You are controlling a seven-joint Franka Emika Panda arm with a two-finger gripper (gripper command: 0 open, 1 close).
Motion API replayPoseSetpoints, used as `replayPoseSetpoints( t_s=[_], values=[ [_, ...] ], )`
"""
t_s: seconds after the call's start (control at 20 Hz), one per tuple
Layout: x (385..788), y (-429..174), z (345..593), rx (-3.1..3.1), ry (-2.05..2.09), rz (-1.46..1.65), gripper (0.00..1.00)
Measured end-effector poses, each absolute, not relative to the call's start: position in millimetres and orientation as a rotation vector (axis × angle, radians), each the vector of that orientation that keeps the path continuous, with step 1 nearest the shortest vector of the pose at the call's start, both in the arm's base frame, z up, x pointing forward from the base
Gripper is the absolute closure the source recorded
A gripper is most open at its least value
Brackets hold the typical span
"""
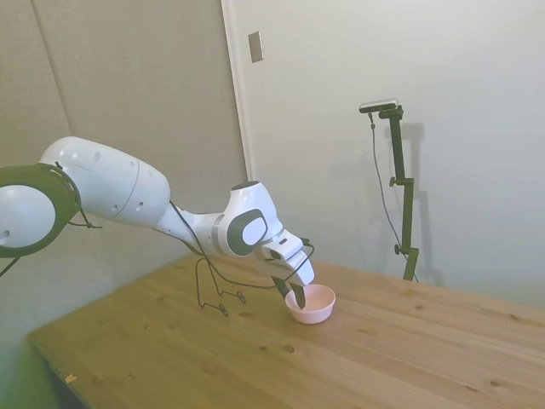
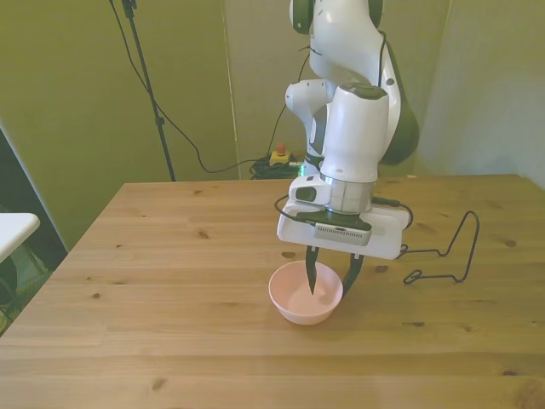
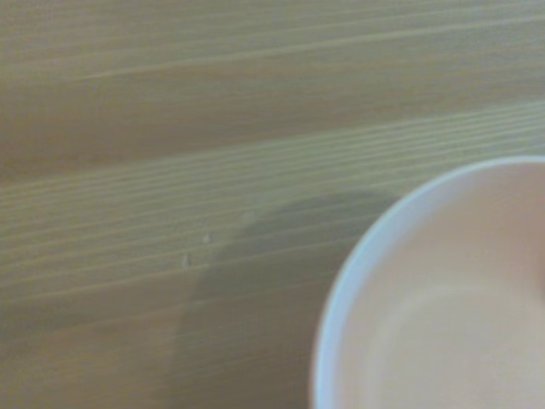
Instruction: Load the bowl
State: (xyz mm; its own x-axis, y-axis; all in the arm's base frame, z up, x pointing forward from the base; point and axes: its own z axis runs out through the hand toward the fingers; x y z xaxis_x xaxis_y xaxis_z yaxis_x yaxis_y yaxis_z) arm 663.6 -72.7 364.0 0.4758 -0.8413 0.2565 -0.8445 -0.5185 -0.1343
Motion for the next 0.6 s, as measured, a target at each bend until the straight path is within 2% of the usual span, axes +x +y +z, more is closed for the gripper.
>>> replayPoseSetpoints(
  t_s=[0.4, 0.6],
  values=[
    [663, -78, 365, 2.712, -1.543, 0.451, 1.0],
    [663, -77, 376, 2.741, -1.551, 0.461, 1.0]
  ],
)
